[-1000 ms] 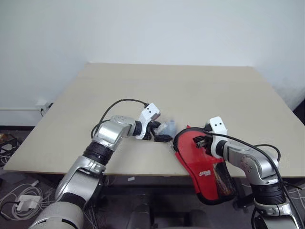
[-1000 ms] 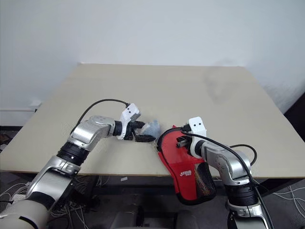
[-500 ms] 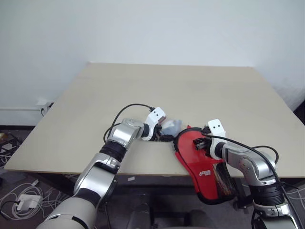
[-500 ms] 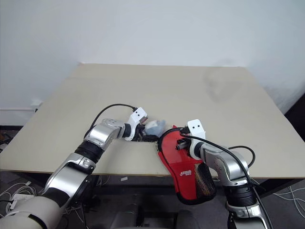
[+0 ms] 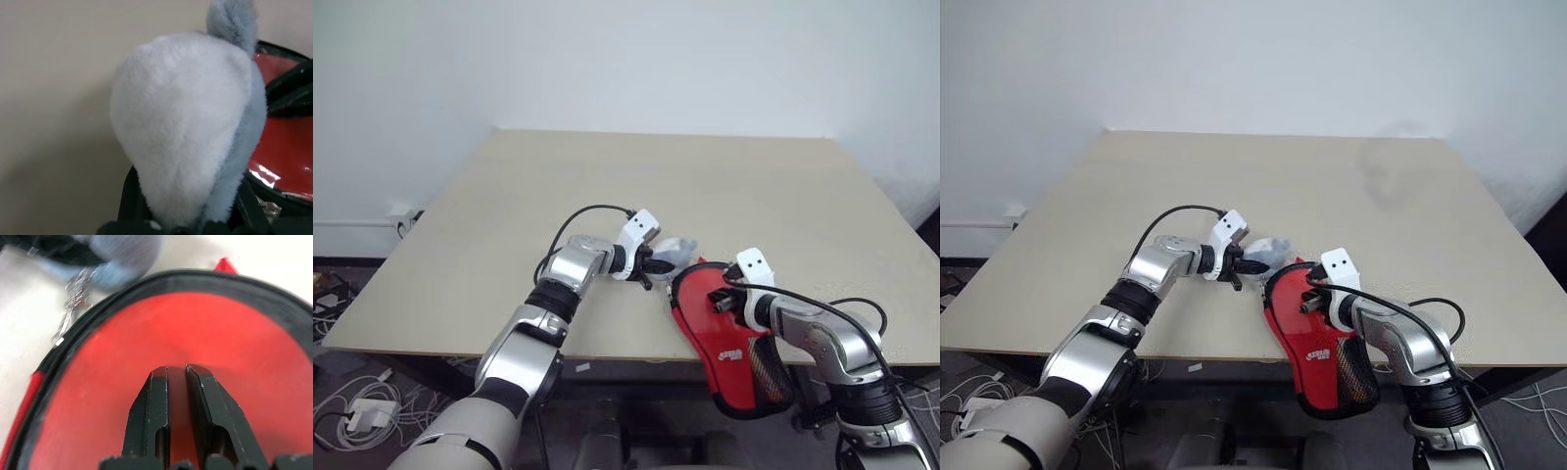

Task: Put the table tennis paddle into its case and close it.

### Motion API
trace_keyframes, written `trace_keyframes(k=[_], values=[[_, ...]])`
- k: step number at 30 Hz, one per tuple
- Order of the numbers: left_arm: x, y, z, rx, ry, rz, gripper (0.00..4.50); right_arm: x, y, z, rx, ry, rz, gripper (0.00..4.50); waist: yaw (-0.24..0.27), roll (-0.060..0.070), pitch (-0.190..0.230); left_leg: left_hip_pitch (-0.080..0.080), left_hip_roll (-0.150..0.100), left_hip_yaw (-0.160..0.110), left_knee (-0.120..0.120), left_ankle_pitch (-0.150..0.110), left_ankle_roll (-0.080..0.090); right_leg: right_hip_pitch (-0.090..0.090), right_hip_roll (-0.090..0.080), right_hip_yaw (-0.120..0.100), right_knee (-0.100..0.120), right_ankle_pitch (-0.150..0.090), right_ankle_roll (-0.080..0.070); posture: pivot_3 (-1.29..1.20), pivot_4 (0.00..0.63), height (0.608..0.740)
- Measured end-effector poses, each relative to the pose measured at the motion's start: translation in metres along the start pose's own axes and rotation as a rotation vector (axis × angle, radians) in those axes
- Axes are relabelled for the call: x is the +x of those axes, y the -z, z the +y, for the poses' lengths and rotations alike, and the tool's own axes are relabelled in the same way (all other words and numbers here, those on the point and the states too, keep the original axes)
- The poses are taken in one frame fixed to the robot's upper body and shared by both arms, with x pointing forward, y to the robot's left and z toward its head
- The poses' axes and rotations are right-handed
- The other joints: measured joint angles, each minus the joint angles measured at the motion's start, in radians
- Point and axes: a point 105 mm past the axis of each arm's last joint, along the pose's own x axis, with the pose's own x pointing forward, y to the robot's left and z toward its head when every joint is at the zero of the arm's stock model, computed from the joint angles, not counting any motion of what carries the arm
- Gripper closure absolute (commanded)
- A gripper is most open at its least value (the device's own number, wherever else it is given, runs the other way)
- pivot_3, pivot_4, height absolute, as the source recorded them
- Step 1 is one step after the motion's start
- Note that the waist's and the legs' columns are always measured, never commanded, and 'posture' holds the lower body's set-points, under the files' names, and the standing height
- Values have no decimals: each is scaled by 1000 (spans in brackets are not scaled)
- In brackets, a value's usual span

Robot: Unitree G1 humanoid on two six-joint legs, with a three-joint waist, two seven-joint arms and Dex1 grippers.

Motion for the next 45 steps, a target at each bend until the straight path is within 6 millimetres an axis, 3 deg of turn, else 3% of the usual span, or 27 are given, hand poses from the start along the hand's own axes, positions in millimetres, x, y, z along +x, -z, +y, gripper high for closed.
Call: trace_keyframes(k=[2, 16, 25, 33, 45], values=[[1, -3, 2, -9, -12, -7, 4175, 1, 1, 1, -2, -3, 4, 4500, 0, -1, 0, 0, 0, 0, 0, 0, 0, 0, 0, 0, 0, 0, 0, 0, 0, 740], [7, -23, 25, -43, -156, -53, 4175, 3, 5, 2, -36, 9, 30, 4500, -1, -5, -1, 0, 0, -1, 1, 0, 0, 1, 0, -1, 0, -1, 2, 0, 0, 740], [25, -37, 23, -27, -212, -58, 4176, 2, 6, 3, -45, 19, 26, 4500, -1, -7, -1, 0, 0, -1, 1, 0, 0, 1, 0, -1, 0, -1, 2, 0, 0, 740], [48, -53, 8, -30, -260, -86, 4176, -3, 9, 6, -52, 29, 26, 4500, 2, -8, -1, 0, 0, -1, 1, 0, 0, 1, 0, -1, 0, -1, 3, 0, 0, 740], [81, -69, -33, 15, -186, -116, 4176, -9, 14, 5, -36, 72, 24, 4500, 22, -8, -1, 0, 0, -1, 2, 0, 0, 1, 0, -1, 0, -1, 2, 0, 0, 740]])
